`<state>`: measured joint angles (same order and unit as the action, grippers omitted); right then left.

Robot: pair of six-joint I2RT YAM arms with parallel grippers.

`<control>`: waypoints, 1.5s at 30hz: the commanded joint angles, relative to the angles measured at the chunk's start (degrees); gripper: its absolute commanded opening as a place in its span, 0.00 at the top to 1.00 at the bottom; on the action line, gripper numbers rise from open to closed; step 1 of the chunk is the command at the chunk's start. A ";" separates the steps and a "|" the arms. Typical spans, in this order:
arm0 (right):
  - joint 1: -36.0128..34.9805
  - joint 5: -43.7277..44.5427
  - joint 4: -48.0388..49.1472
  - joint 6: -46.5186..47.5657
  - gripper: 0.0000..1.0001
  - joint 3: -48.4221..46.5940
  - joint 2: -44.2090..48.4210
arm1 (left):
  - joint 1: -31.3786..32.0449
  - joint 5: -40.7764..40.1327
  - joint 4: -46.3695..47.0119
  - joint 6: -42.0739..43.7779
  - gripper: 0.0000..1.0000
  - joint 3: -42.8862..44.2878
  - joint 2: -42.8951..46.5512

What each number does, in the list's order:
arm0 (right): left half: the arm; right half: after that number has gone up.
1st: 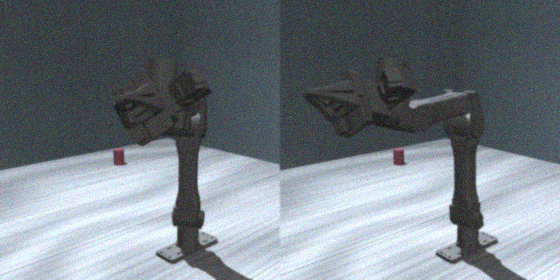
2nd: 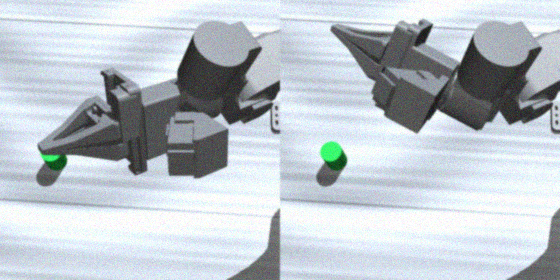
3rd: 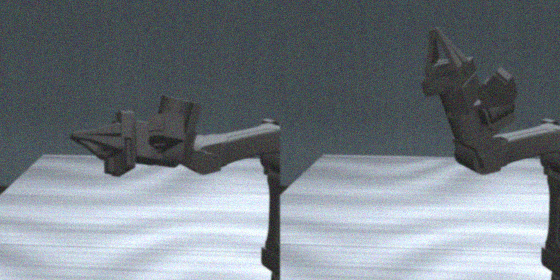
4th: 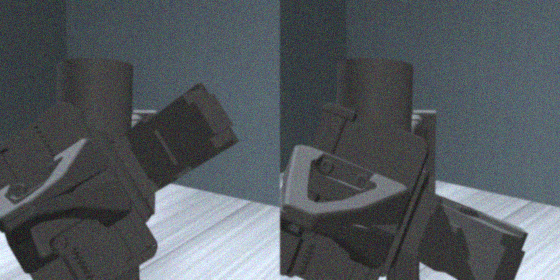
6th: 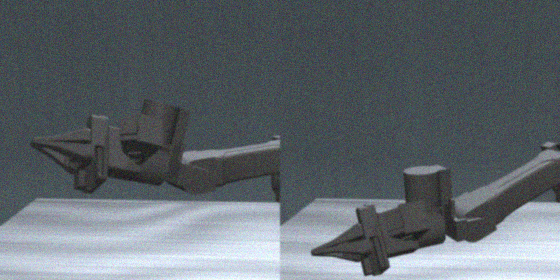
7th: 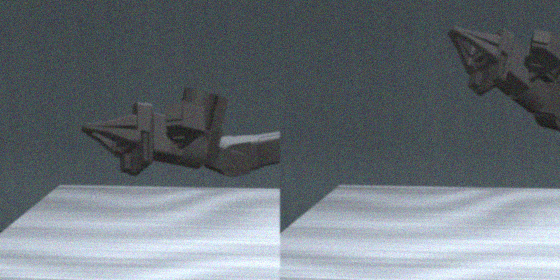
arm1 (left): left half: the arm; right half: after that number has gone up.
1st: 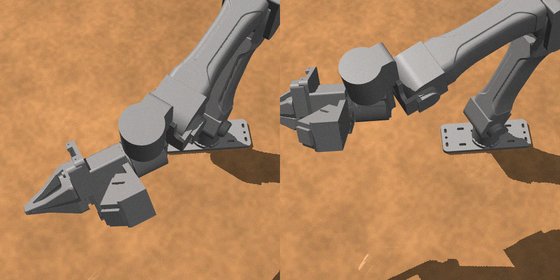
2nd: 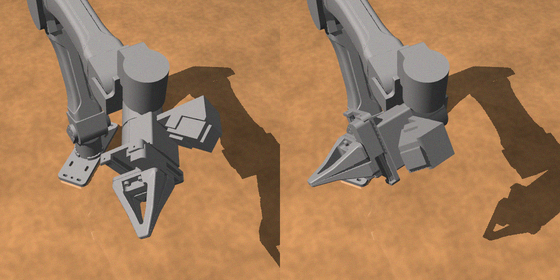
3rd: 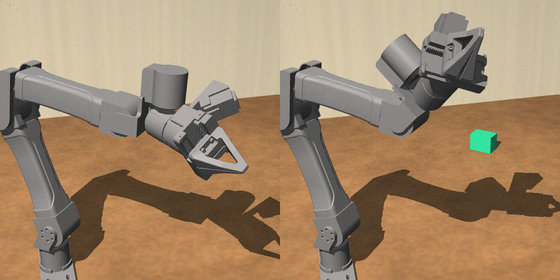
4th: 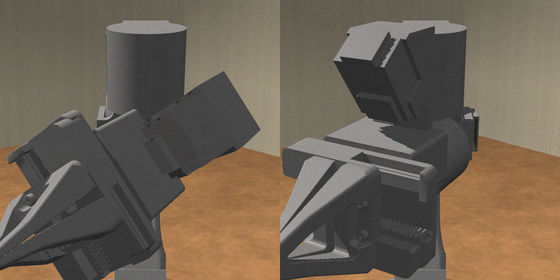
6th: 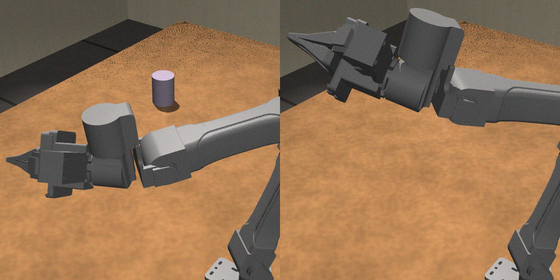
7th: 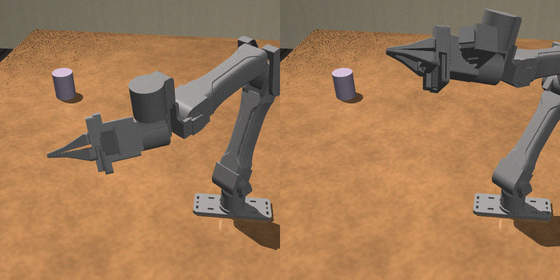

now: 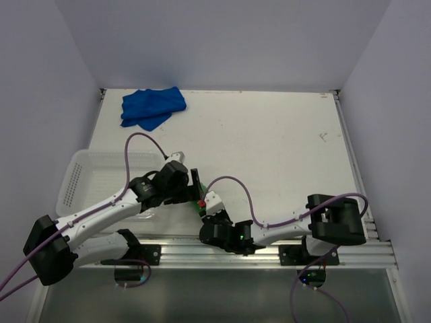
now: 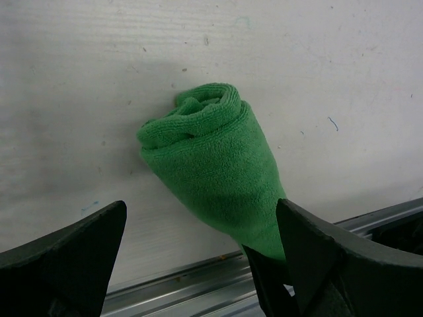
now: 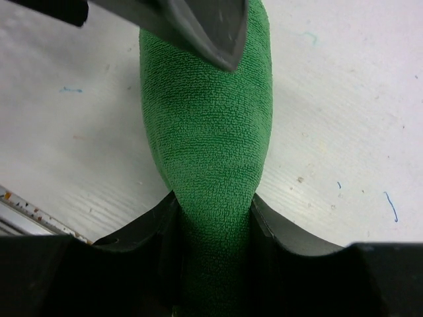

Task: Roll the towels
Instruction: Roll the towel

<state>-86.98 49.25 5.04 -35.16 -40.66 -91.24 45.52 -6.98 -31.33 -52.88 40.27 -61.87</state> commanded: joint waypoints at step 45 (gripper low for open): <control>-5.13 17.89 -6.27 6.42 0.68 -19.54 -17.48 | 4.32 4.35 11.38 -6.00 0.52 -4.85 -13.72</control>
<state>-91.83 62.39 -2.59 -28.71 -57.76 -108.68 48.99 -3.36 -22.90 -59.18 36.40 -75.53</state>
